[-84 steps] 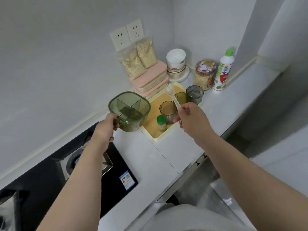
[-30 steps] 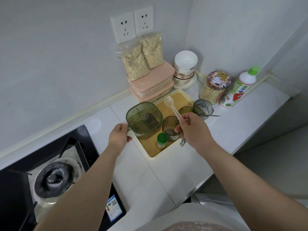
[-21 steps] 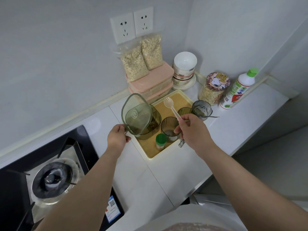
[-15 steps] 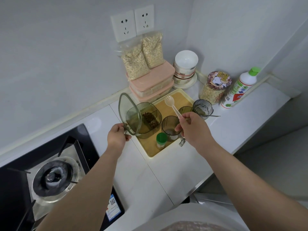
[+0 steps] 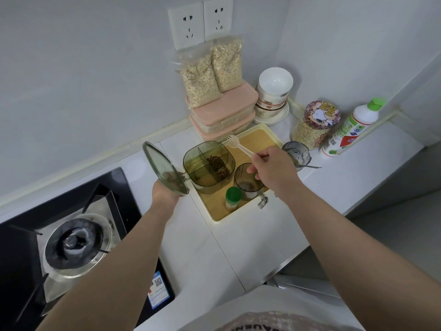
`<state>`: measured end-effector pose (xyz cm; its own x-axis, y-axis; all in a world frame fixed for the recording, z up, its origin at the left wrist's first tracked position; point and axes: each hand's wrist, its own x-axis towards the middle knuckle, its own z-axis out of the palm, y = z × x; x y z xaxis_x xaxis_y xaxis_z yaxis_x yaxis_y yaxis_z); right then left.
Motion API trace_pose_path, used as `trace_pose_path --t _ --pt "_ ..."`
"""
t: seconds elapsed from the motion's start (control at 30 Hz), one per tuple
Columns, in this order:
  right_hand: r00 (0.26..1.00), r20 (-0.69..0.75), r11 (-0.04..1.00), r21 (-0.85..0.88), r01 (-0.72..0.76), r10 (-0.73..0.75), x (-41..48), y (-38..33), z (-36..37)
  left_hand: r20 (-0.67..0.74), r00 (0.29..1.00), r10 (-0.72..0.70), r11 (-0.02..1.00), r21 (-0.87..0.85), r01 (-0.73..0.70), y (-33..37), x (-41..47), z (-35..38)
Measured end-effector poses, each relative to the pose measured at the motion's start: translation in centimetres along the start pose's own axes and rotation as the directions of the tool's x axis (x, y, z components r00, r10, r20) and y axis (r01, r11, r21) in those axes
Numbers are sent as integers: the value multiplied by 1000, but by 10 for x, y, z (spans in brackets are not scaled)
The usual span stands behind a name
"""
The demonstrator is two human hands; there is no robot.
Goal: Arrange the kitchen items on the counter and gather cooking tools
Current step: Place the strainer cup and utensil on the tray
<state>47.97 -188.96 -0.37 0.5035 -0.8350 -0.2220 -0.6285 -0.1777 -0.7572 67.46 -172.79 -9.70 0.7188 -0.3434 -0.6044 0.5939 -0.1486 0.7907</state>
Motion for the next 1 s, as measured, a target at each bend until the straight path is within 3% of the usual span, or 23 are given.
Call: trace_pose_path --t 0.1,0.27,0.4,0.53,0.87,1.0 --pt "998 20 994 -91 67 -65 13 -8 4 -3 1000 -26 998 -55 26 3 -2 -1" --pt "977 43 917 -339 209 -207 35 -26 33 -11 996 89 981 175 -86 3 -6 -6" --pt "956 79 823 -493 283 -282 47 -38 59 13 992 122 965 231 -122 7 -5 -14" --pt "942 122 790 -518 329 -312 60 -49 71 3 989 145 944 300 -140 9 -6 -16" --pt "914 271 660 -633 405 -300 80 -81 94 22 996 92 954 285 -94 14 -7 -21" --pt "888 379 691 -570 445 -259 93 -79 111 24 995 97 946 309 -99 19 -6 -23"
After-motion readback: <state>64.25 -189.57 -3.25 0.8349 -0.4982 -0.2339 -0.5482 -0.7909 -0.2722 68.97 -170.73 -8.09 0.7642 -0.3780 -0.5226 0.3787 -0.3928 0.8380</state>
